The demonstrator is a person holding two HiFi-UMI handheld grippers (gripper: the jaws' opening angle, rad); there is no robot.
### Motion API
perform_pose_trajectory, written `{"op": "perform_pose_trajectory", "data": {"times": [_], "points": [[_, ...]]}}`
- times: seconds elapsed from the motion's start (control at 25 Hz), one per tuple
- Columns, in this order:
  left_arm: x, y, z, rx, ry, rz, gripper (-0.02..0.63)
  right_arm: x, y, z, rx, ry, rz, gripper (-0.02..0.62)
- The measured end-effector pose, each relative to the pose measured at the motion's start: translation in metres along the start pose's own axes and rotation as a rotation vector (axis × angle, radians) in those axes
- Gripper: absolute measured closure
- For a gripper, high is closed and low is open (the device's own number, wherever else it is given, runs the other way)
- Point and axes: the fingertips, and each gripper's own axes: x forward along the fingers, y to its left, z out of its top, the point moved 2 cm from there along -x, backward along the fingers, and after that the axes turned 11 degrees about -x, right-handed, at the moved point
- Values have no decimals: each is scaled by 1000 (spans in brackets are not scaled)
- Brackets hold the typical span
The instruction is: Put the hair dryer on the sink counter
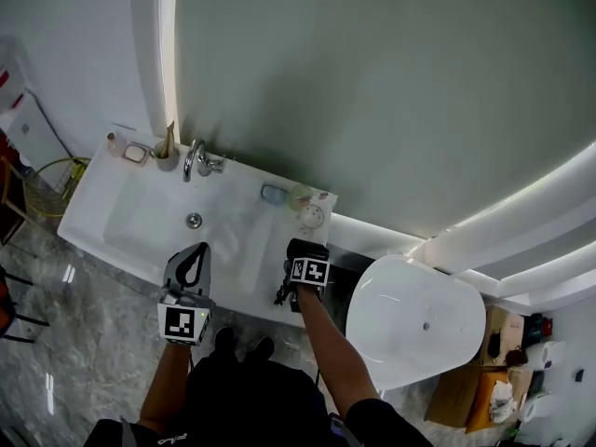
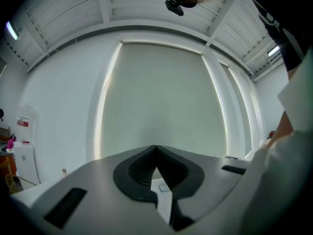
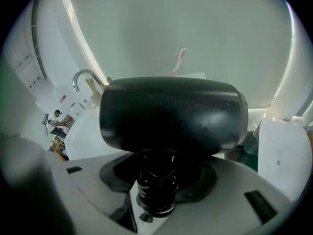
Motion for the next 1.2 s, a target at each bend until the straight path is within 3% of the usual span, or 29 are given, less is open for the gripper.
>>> {"op": "perform_pose_trajectory", "data": {"times": [0.32, 0.68, 1.2], "points": [[9, 2, 4, -19, -1, -1, 583, 35, -6, 4, 27, 173, 3, 387], [11, -9, -5, -10, 38, -16, 583, 59, -22, 0, 125, 277, 0, 385], [13, -27, -9, -15, 58, -12, 583, 79, -22, -4, 59, 371, -48, 377]]}}
